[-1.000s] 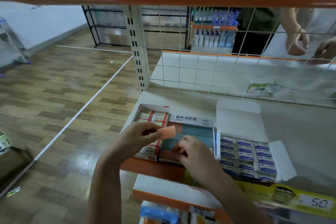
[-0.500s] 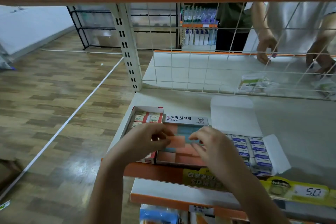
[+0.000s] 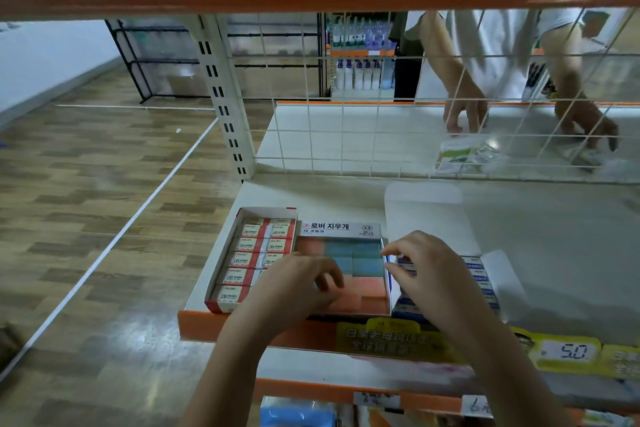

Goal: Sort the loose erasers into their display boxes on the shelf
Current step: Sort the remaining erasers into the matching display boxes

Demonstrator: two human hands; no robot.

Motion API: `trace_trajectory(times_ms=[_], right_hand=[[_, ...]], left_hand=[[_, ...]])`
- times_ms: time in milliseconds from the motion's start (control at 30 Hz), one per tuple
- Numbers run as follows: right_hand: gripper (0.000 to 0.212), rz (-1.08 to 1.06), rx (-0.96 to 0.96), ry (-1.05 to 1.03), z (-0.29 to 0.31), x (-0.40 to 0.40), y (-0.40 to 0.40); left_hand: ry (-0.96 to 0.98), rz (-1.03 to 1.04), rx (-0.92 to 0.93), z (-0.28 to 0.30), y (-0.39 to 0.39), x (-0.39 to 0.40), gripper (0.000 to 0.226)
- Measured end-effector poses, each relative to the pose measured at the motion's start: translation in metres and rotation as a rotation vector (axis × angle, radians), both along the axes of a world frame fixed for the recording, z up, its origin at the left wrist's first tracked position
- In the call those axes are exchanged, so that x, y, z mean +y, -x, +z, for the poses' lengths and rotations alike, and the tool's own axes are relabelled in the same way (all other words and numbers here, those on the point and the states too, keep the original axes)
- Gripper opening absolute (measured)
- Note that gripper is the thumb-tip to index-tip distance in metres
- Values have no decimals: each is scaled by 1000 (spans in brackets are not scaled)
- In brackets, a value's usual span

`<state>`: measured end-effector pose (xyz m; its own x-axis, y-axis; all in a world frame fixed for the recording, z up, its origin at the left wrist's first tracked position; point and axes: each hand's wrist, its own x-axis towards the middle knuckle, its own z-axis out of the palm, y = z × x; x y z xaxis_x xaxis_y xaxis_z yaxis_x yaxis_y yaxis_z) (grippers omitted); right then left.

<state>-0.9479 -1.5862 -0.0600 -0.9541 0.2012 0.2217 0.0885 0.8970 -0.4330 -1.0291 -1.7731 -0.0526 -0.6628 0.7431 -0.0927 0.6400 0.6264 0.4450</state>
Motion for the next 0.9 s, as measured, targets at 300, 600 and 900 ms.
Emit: trace_trajectory(times_ms=[300,600,900], right_hand=[[16,18,-6,24,-4,2,-2],[15,4,0,64,-6,2,-4],[15,26,-26,89,-8,8,-8]], left_hand=[[76,21,117,-5,-6,-4,24],[74,-87,88,-1,-11,17,26],[145,-89,122,-8,-11,18,30]])
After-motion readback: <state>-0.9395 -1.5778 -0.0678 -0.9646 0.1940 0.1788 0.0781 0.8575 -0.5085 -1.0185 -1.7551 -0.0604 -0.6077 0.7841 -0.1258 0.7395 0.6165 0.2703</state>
